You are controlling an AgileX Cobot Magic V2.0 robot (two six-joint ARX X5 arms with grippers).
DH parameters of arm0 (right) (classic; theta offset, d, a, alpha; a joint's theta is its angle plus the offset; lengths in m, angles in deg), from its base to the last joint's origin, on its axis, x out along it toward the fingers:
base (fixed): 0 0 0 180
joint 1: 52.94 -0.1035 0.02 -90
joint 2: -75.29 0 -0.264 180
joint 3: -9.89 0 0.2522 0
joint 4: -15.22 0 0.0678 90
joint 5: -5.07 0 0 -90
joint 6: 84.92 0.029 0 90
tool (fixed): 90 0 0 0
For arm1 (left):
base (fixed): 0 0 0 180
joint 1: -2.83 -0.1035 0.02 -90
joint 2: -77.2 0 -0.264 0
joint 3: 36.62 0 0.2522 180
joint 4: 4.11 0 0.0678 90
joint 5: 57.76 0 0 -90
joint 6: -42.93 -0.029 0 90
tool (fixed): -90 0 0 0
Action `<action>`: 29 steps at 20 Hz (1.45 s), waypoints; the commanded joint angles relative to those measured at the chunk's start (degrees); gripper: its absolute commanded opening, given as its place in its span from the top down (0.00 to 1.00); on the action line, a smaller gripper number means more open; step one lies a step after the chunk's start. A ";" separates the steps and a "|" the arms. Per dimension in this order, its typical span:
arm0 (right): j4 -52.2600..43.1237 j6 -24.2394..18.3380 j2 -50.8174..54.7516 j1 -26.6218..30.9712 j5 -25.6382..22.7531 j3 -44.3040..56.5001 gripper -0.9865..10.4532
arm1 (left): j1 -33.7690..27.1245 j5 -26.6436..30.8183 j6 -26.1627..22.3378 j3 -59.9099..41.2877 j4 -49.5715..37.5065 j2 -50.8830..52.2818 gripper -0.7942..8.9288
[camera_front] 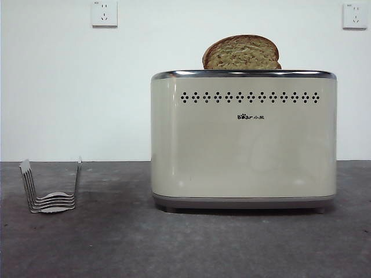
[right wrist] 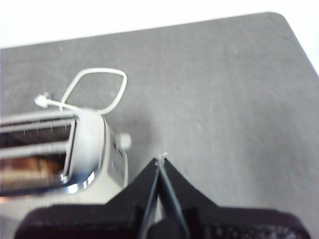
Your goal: Pick up a slice of bread from the rack,put the bread on the toaster,press the button
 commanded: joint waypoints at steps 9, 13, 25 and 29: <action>6.21 1.60 -3.74 0.00 -2.69 -1.66 0.91 | -0.31 -0.04 -0.50 -0.37 -0.26 -3.58 0.92; 6.21 1.57 -8.46 0.00 -4.63 -1.66 0.91 | -3.50 -0.07 -0.50 -0.37 -0.24 -3.37 0.92; 5.18 1.55 -22.67 0.00 -5.31 -1.66 0.91 | -37.24 -0.04 -7.76 -42.97 -52.94 24.98 0.92; -0.37 1.55 -25.31 0.00 -5.29 -1.66 0.91 | -42.38 -0.02 -7.78 -65.42 -64.17 39.74 0.92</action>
